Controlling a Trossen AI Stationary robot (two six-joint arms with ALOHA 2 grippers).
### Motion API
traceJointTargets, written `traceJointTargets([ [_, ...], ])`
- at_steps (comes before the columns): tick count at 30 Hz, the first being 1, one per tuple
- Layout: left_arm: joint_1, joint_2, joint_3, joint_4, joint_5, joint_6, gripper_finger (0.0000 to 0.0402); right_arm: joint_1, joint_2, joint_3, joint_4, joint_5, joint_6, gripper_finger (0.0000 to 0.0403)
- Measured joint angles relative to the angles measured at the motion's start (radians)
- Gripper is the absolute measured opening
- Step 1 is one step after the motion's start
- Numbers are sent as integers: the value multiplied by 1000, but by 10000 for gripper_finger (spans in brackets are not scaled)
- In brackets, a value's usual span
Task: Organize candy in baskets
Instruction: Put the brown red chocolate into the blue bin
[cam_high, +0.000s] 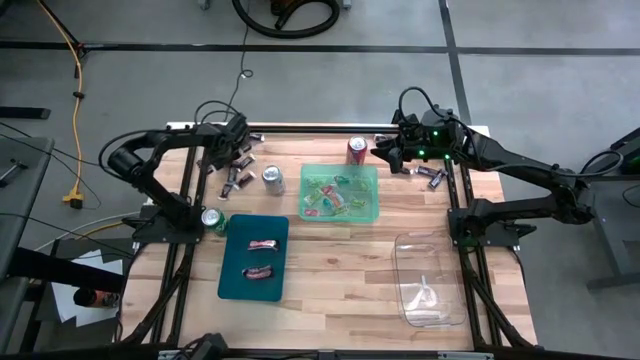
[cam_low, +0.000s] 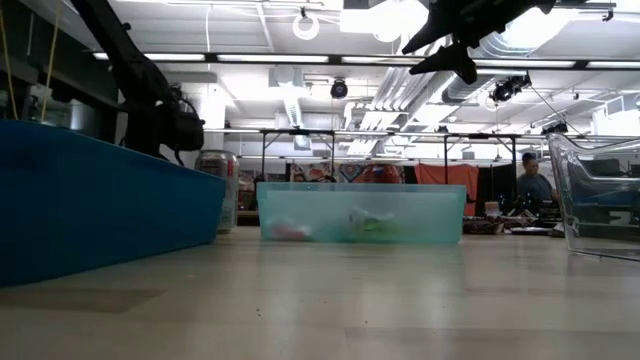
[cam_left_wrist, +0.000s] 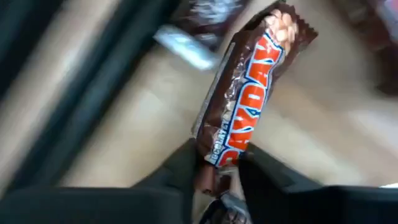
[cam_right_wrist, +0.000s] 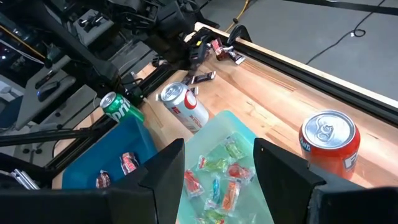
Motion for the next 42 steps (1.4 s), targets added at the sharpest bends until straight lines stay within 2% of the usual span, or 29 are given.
traceJointTargets([
  [2, 0, -18, -4, -45, -15, 53, 54, 0, 0, 0, 0, 0, -5, 186],
  [4, 0, -56, -5, -21, -21, 143, 17, 0, 0, 0, 0, 0, -5, 186],
  [8, 0, -179, -2, 36, -33, 225, 13, 0, 0, 0, 0, -1, 5, 186],
  [12, 0, -336, 0, 102, -14, 243, 3, 0, 0, 0, 0, -1, 19, 186],
  [14, -11, -408, -1, 142, 31, 308, 3, 0, 0, 0, 2, -1, 20, 186],
  [17, -66, -505, 0, 290, 172, 454, 1, 0, 0, 0, 32, -1, 22, 186],
  [19, -124, -554, 0, 376, 260, 479, 1, 0, 0, 0, 66, -1, 34, 186],
  [22, -254, -598, 0, 494, 340, 570, 1, 0, 0, 0, 129, -9, 45, 186],
  [25, -413, -603, 0, 551, 394, 684, 0, 0, 3, 0, 215, -39, 52, 186],
  [29, -606, -569, 8, 582, 387, 819, 0, 18, 38, 0, 351, -53, 83, 186],
  [32, -702, -515, 53, 575, 382, 934, 0, 57, 91, 0, 443, -90, 73, 186],
  [37, -754, -420, 188, 477, 378, 1104, 0, 165, 179, 1, 507, -134, -74, 186],
  [42, -756, -334, 304, 332, 374, 1216, 0, 252, 228, 44, 470, -82, -245, 186],
])
